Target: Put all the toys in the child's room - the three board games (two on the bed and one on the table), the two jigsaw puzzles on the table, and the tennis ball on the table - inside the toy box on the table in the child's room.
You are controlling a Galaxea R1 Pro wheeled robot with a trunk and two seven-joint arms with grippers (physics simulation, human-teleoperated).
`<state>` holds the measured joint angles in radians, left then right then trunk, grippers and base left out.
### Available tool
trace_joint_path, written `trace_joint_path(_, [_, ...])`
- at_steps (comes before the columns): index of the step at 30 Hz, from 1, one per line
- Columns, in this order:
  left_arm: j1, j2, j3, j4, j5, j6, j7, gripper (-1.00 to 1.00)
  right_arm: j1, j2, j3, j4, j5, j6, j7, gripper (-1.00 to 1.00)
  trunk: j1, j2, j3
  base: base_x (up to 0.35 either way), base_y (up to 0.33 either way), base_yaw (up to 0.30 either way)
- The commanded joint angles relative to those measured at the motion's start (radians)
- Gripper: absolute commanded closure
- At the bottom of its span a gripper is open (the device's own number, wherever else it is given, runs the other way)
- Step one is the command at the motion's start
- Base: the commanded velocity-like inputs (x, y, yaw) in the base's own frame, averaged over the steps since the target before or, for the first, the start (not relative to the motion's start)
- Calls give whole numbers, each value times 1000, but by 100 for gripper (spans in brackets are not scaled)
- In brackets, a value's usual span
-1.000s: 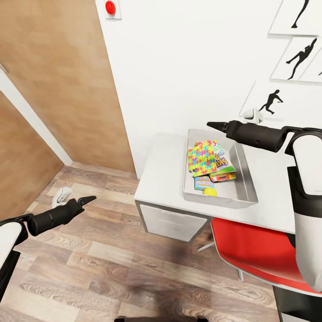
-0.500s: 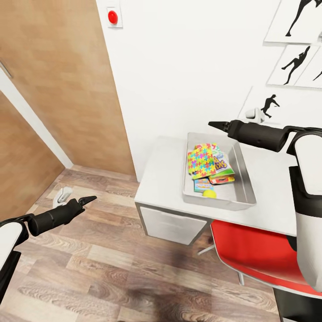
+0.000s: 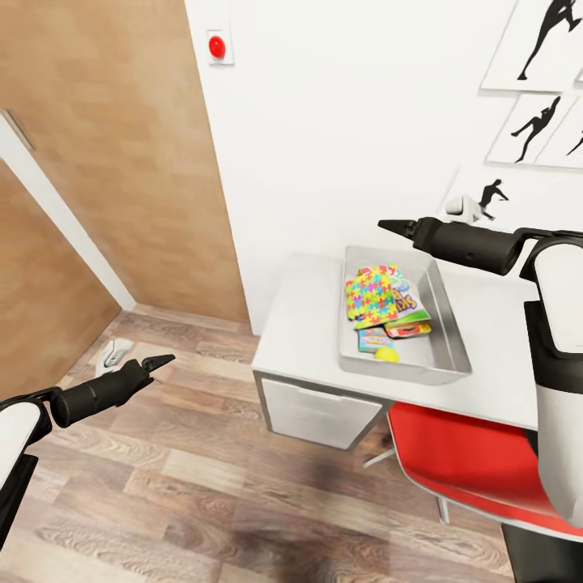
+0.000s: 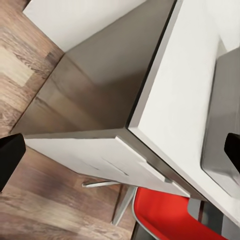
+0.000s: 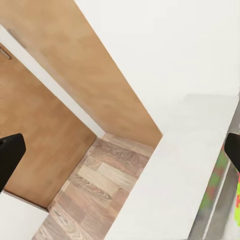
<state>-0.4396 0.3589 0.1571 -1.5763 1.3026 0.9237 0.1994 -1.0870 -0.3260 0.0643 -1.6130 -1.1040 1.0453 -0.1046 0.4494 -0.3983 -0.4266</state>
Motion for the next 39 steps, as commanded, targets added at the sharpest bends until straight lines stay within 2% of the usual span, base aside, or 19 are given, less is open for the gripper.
trace_joint_path(1, [-1, 0, 1, -1, 10, 4, 9, -100, -1, -1, 1, -1, -10, 2, -10, -100, 1, -2, 0, 0, 228, 0])
trace_joint_path(17, [-1, 0, -3, -3, 12, 3, 9, -100, 2, -1, 0, -1, -10, 2, -11, -100, 1, -2, 25, 0, 252, 0])
trace_joint_path(39, [-1, 0, -4, -4, 12, 3, 9, -100, 2, -5, 0, -1, -10, 2, -15, -100, 1, -2, 59, 0, 29, -68])
